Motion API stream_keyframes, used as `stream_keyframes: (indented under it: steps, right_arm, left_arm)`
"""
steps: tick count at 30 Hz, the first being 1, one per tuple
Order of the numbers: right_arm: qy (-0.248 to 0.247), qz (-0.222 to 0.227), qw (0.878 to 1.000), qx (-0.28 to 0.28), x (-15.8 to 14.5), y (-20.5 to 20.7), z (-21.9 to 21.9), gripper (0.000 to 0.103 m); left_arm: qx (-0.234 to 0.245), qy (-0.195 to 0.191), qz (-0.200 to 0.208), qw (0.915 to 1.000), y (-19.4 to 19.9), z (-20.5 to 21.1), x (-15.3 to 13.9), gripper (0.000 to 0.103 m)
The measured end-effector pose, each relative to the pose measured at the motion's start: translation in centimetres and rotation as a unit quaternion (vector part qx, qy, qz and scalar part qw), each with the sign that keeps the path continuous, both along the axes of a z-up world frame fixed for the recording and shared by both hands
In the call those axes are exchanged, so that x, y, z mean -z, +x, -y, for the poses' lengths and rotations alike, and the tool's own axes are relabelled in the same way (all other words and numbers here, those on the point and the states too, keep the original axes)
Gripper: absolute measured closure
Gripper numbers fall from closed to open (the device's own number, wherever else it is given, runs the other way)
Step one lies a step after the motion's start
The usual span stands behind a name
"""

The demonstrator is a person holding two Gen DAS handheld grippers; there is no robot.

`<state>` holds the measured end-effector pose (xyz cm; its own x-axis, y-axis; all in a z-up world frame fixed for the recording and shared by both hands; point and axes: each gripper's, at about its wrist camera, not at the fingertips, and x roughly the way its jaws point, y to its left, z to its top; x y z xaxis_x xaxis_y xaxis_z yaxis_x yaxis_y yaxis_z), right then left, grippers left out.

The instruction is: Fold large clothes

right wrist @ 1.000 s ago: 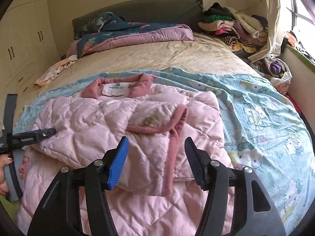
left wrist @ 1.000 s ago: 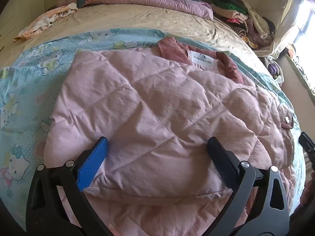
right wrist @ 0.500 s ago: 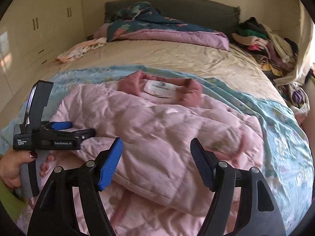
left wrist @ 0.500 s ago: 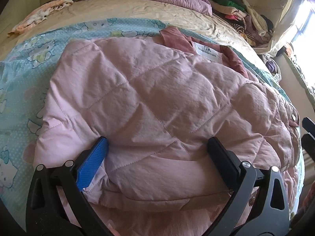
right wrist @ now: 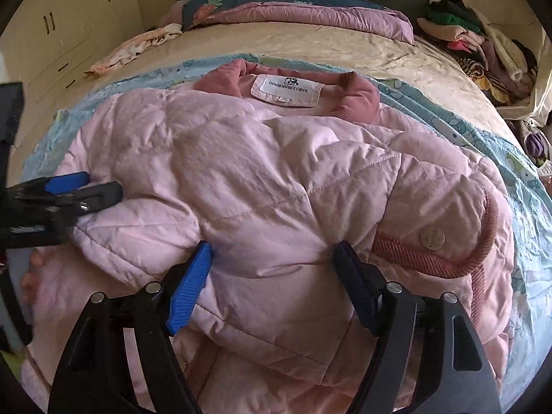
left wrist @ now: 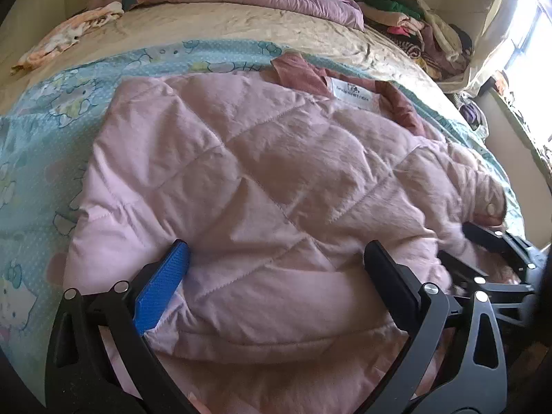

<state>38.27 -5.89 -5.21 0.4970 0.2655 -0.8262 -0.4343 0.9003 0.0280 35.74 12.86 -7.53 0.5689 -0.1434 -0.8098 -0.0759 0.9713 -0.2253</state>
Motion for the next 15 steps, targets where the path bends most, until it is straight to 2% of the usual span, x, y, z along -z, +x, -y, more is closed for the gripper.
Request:
stream_keyframes:
  steps: [7,15]
  right_arm:
    - [0.016,0.010,1.000,0.019,0.2,-0.8,0.7,0.030]
    - [0.030,0.009,0.999,0.037,-1.2,-2.9,1.5,0.030]
  left_arm:
    - [-0.008,0.004,0.016,0.9998,-2.0,0.2,-1.5,0.009]
    - [-0.019,-0.002,0.030,0.9994,-3.4,-0.1,-2.2,0.009]
